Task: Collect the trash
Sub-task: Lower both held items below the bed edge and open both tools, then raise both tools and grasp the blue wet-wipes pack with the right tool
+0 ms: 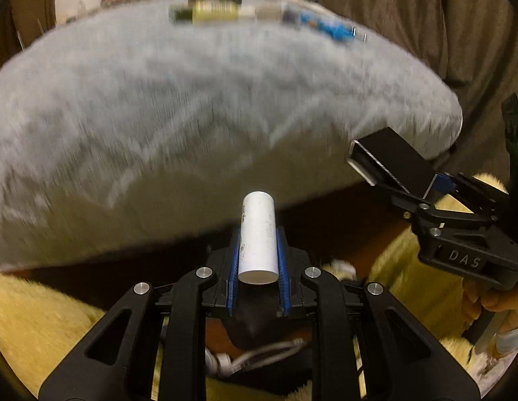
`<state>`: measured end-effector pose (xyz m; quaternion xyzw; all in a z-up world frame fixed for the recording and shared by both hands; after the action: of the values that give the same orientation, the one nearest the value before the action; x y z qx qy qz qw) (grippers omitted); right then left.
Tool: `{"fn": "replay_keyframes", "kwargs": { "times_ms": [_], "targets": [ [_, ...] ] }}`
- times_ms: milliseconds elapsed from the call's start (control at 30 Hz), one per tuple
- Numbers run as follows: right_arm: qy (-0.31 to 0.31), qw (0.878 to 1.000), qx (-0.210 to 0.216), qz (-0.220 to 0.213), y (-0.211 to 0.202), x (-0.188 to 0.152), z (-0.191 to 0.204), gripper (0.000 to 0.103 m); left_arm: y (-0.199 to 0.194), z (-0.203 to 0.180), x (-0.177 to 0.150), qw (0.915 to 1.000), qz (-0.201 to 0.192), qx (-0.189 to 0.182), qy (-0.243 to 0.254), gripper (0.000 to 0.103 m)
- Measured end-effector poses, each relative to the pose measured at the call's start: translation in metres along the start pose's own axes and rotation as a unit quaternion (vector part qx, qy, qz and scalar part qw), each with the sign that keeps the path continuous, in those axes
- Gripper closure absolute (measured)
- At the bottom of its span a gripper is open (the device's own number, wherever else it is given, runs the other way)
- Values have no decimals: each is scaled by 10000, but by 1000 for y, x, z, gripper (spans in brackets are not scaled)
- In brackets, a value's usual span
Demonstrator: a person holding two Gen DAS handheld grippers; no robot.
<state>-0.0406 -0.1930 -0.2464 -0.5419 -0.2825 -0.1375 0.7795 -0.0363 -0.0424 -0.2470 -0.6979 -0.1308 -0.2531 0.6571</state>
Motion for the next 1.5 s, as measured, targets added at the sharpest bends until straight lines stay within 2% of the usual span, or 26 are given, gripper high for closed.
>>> {"fn": "replay_keyframes", "kwargs": {
  "times_ms": [233, 400, 567, 667, 767, 833, 900, 1067, 1133, 1233, 1500],
  "targets": [
    [335, 9961, 362, 729, 39, -25, 1, 31, 38, -4, -30, 9974, 696, -163, 7, 85],
    [663, 9881, 537, 1283, 64, -44, -4, 31, 60, -10, -46, 9943, 1051, -163, 68, 85],
    [669, 9847, 478, 1537, 85, -50, -1, 31, 81, -19, -65, 9902, 1377, -136, 169, 85],
    [763, 9829, 531, 1592, 93, -51, 0, 30, 85, -21, -69, 9892, 1446, -165, 167, 85],
    [855, 9819, 655, 1557, 95, -52, -5, 30, 86, -20, -69, 9885, 1487, -223, 136, 83],
    [917, 9813, 736, 1523, 92, -51, -9, 29, 91, -23, -71, 9879, 1530, -234, 130, 67],
    [955, 9809, 781, 1502, 90, -49, -9, 27, 90, -18, -72, 9881, 1516, -218, 116, 61],
    [984, 9818, 801, 1412, 82, -41, -11, 22, 88, -12, -69, 9895, 1432, -169, 67, 58],
    [962, 9834, 798, 1316, 72, -32, -13, 21, 85, -10, -68, 9903, 1382, -138, 65, 53],
    [948, 9877, 760, 982, 54, -16, -14, 21, 75, -5, -58, 9926, 1206, -94, 65, 44],
    [682, 9964, 513, 12, -6, 35, -24, 20, 36, 16, -19, 9984, 426, 370, 66, 35]
  ]
}}
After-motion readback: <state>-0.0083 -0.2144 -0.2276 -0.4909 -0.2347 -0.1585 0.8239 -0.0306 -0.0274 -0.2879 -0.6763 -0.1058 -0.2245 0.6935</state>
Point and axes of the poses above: each gripper's, at about its wrist camera, not at the fingertips, and y roughly the way its jaws point, z to its left, x to its top, the point moved 8 cm from there along y, roughly the way its jaws point, and after that the axes turned 11 degrees about x, right-handed, at the moved point
